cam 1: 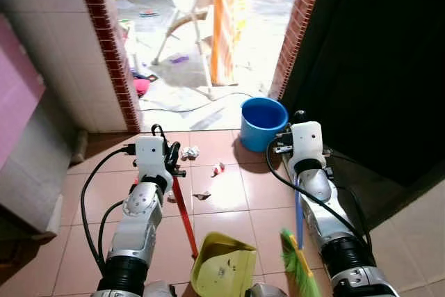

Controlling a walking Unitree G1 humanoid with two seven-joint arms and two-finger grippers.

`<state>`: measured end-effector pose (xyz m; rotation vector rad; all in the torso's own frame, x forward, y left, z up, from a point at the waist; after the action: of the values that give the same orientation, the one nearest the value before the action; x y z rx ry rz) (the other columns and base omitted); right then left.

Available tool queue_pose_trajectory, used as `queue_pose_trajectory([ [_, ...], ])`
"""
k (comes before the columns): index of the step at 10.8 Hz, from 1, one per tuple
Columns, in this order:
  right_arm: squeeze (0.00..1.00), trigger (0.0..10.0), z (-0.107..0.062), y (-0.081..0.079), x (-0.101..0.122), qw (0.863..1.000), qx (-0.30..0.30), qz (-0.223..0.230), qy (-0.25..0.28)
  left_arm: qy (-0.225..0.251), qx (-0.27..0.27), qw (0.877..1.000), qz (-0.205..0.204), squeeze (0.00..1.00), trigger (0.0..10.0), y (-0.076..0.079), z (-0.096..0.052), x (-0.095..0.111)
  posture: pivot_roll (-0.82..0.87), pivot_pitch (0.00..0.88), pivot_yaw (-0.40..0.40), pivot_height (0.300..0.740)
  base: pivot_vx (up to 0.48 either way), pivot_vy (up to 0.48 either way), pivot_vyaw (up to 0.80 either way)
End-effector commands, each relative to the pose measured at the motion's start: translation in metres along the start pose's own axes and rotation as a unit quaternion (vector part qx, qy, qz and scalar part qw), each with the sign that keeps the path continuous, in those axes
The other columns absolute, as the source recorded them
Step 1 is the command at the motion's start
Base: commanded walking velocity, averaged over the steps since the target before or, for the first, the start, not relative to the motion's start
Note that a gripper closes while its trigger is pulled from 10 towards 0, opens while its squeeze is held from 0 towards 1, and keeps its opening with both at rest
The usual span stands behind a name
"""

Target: Sweep floor

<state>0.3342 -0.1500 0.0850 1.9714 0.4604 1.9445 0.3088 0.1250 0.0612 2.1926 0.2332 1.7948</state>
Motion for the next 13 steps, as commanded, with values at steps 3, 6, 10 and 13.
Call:
queue_pose_trajectory([
  [3,0.00,10.0,-0.001,0.008,0.001,1.000,-0.019,-0.002,0.010,0.012,-0.012,1.000,0.009,0.00,10.0,0.004,0.004,0.010,-0.02,0.000,-0.012,0.740,0.000,0.000,0.00],
  [6,0.00,10.0,-0.005,0.016,-0.003,0.999,-0.031,-0.004,0.009,0.015,0.013,1.000,0.023,0.00,10.0,-0.007,0.006,0.012,-0.04,0.000,0.017,0.740,0.000,0.000,0.00],
  [10,0.00,10.0,-0.003,0.006,-0.002,1.000,-0.021,0.003,0.010,0.015,0.023,0.999,0.030,0.00,10.0,-0.010,0.004,0.009,-0.02,0.000,0.015,0.740,0.000,0.000,0.00],
  [13,0.00,10.0,-0.003,0.007,-0.001,1.000,-0.018,0.005,0.014,0.028,0.021,0.998,0.047,0.00,10.0,-0.011,0.001,0.015,-0.01,0.000,0.005,0.740,0.000,0.000,0.00],
])
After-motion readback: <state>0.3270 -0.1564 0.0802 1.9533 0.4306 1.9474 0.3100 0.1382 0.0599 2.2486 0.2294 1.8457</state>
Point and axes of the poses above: a point about 5 cm out from each wrist's last joint towards the gripper, its own z axis pointing out of the wrist towards the gripper, its own x axis along the axis of the wrist's last joint, y = z × x, the point moved 2 cm from there along z, pointing out of the wrist towards the gripper, and after that the axes turned 13 degrees about -z, right-handed, at the moved point
